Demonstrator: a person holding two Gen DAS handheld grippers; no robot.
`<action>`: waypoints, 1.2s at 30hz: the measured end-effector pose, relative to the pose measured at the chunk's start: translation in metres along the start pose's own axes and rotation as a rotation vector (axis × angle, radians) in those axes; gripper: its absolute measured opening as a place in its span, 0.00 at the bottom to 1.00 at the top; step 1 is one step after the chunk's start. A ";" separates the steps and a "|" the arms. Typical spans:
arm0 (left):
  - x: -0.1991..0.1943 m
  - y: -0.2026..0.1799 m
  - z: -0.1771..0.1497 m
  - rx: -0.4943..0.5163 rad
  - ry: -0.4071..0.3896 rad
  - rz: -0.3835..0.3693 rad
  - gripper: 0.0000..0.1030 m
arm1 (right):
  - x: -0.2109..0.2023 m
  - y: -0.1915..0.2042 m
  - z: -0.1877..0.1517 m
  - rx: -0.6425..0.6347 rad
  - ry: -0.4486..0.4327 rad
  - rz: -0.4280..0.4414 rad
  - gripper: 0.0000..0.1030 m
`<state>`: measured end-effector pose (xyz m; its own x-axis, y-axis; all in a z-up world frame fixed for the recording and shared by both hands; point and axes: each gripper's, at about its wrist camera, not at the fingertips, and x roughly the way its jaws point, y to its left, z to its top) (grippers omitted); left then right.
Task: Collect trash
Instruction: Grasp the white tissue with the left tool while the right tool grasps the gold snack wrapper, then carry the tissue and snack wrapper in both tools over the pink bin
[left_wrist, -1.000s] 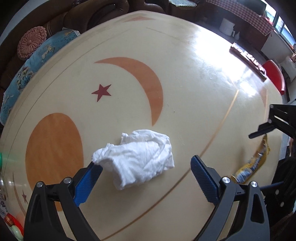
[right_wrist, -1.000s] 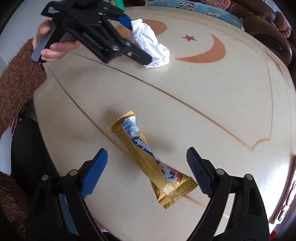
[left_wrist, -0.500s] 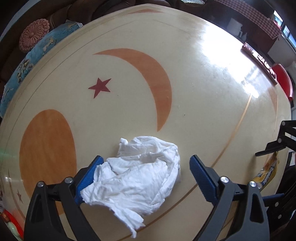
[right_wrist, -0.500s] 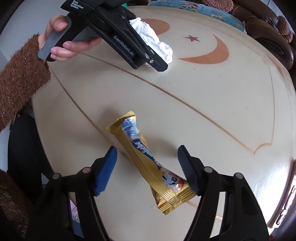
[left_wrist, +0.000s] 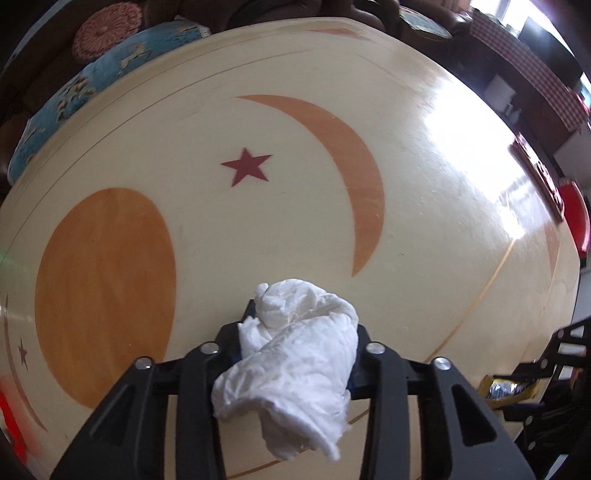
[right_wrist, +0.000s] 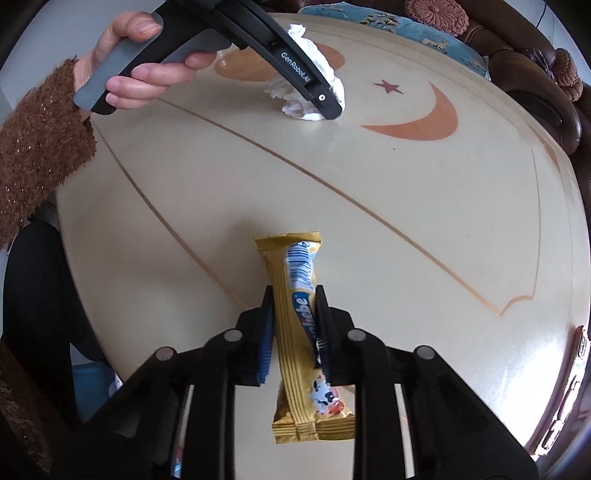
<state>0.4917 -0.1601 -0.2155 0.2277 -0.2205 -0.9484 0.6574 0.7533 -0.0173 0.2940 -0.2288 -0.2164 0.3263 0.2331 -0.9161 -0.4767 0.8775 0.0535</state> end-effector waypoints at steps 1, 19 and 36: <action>-0.001 0.000 -0.001 -0.008 0.002 -0.002 0.31 | 0.001 -0.003 0.000 0.003 0.000 0.000 0.20; -0.033 -0.018 -0.010 0.001 -0.032 0.043 0.27 | -0.012 -0.009 0.004 0.047 -0.030 -0.015 0.17; -0.107 -0.025 -0.072 -0.020 -0.114 0.093 0.27 | -0.073 0.027 0.015 0.021 -0.087 -0.099 0.17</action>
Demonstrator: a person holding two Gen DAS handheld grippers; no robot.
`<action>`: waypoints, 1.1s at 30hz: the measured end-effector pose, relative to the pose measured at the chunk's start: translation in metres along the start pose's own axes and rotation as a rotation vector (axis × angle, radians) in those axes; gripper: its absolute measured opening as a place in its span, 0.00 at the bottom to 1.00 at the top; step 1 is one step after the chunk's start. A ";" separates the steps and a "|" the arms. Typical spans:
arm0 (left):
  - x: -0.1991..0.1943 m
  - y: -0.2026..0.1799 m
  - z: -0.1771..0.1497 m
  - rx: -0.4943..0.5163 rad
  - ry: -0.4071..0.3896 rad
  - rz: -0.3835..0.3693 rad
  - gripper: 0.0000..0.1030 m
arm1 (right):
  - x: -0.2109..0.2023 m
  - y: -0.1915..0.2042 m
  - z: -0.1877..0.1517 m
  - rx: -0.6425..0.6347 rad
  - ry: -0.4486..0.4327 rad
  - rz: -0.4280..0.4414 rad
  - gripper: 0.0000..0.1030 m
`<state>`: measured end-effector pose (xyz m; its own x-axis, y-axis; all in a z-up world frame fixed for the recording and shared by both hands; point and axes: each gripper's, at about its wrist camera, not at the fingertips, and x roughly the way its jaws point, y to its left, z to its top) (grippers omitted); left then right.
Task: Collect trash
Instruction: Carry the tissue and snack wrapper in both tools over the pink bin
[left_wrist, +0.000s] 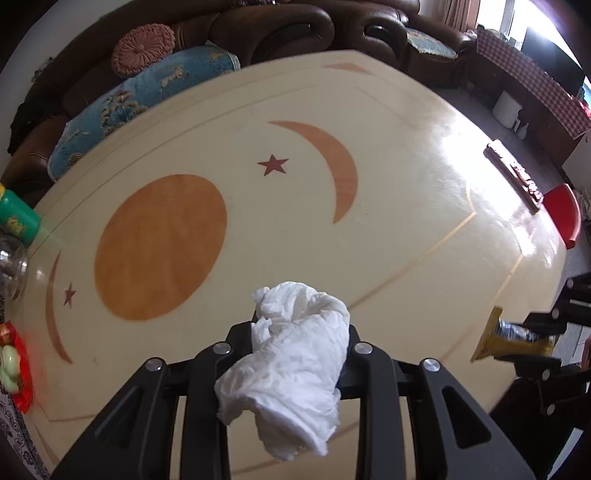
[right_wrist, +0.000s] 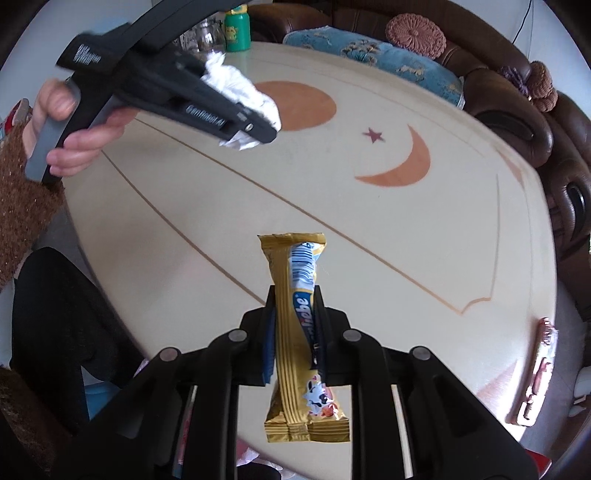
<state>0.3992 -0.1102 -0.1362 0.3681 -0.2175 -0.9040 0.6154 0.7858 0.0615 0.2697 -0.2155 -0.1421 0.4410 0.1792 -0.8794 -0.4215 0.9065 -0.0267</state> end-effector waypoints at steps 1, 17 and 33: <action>-0.009 -0.002 -0.005 0.000 -0.008 0.005 0.27 | -0.006 0.002 0.001 -0.002 -0.006 -0.006 0.17; -0.141 -0.045 -0.096 0.034 -0.131 0.038 0.27 | -0.119 0.075 -0.008 -0.052 -0.134 -0.095 0.17; -0.214 -0.129 -0.192 0.144 -0.210 0.024 0.27 | -0.187 0.137 -0.076 -0.029 -0.166 -0.136 0.17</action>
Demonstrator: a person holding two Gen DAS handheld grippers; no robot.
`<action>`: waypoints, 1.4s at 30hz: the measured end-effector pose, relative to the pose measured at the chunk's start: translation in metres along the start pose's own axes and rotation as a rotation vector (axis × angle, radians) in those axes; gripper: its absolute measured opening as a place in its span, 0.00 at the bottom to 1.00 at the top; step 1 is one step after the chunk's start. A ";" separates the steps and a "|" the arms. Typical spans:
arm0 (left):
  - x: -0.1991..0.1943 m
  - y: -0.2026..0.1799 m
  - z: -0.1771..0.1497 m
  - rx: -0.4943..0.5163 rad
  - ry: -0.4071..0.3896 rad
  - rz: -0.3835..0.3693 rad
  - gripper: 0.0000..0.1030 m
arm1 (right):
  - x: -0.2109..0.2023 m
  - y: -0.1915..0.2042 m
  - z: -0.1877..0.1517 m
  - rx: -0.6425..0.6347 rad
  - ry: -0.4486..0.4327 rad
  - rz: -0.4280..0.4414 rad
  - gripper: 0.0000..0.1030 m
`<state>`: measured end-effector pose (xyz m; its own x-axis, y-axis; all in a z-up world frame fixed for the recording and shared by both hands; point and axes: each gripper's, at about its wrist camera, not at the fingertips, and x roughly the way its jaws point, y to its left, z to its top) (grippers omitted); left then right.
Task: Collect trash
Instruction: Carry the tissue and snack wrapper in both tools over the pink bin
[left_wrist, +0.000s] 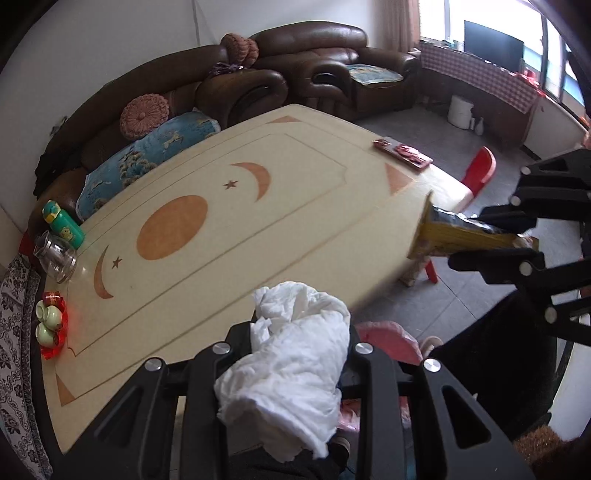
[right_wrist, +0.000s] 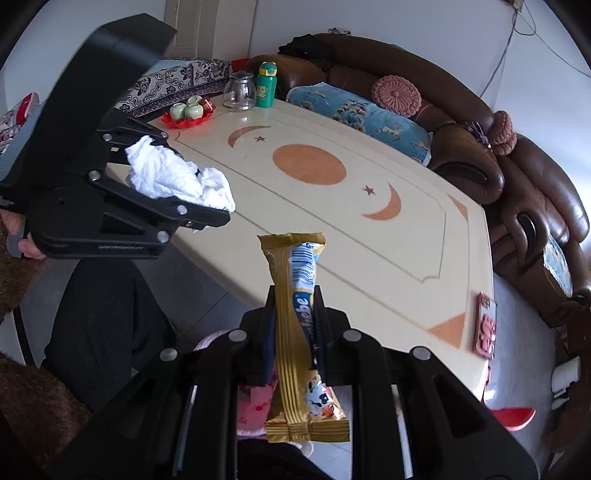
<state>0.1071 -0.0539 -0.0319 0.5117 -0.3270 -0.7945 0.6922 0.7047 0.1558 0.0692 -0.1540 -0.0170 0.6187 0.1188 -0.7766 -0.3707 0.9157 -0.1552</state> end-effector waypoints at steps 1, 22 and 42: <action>-0.001 -0.008 -0.006 0.008 0.003 -0.011 0.27 | -0.002 0.002 -0.006 0.006 0.006 0.003 0.17; 0.111 -0.077 -0.089 -0.083 0.259 -0.289 0.27 | 0.069 0.018 -0.100 0.176 0.174 0.087 0.17; 0.283 -0.070 -0.170 -0.352 0.581 -0.344 0.27 | 0.234 0.024 -0.180 0.321 0.425 0.117 0.18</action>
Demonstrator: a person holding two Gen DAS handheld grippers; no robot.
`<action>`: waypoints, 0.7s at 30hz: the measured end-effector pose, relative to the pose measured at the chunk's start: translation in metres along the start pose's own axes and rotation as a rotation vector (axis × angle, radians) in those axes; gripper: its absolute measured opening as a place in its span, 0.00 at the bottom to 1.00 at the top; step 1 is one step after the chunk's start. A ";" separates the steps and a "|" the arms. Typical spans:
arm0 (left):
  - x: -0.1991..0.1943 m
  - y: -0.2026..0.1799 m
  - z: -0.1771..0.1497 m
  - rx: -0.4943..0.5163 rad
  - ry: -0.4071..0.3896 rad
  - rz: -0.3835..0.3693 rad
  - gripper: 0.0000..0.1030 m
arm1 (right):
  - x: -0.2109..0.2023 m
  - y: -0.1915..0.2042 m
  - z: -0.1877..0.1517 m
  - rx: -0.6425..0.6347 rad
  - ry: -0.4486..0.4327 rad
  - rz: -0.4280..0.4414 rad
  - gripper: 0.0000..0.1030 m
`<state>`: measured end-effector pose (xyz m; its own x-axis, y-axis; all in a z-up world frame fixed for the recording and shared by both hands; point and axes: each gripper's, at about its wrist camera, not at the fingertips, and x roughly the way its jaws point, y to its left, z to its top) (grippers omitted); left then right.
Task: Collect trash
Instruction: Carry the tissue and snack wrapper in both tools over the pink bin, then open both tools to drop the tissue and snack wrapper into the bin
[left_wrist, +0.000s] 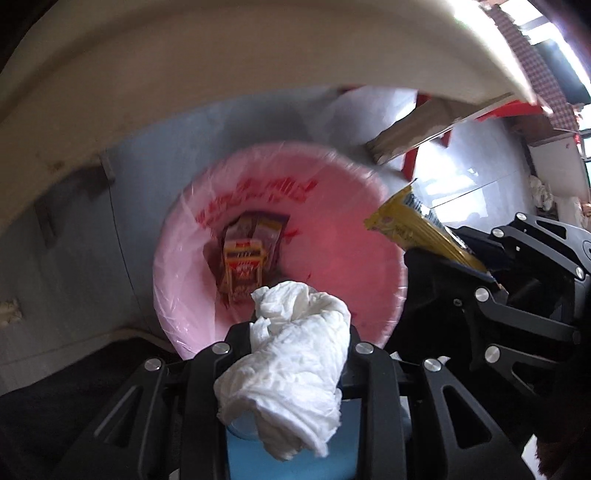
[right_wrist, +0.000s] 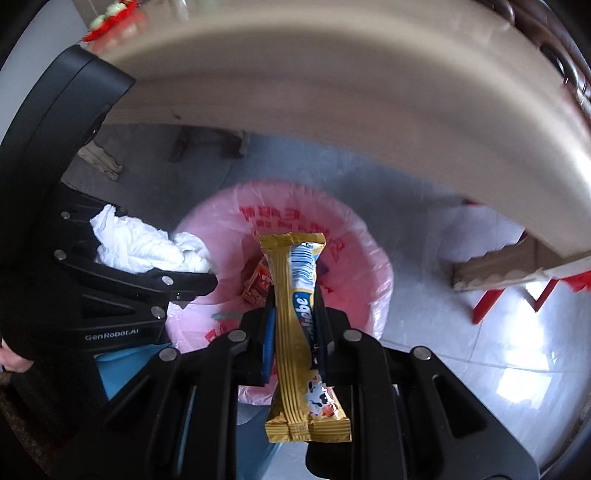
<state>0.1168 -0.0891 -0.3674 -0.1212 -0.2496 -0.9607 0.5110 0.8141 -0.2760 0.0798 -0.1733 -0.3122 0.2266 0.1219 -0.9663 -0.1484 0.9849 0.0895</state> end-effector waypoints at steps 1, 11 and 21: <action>0.008 0.004 0.001 -0.017 0.023 -0.011 0.28 | 0.010 0.000 0.000 0.006 0.020 0.003 0.18; 0.049 0.023 0.012 -0.098 0.113 -0.031 0.28 | 0.056 -0.006 -0.005 0.020 0.122 0.016 0.18; 0.059 0.019 0.019 -0.067 0.136 0.008 0.46 | 0.072 -0.007 -0.002 0.008 0.160 0.021 0.23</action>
<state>0.1354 -0.0982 -0.4293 -0.2338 -0.1736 -0.9567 0.4553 0.8499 -0.2654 0.0949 -0.1722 -0.3826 0.0676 0.1223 -0.9902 -0.1436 0.9833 0.1116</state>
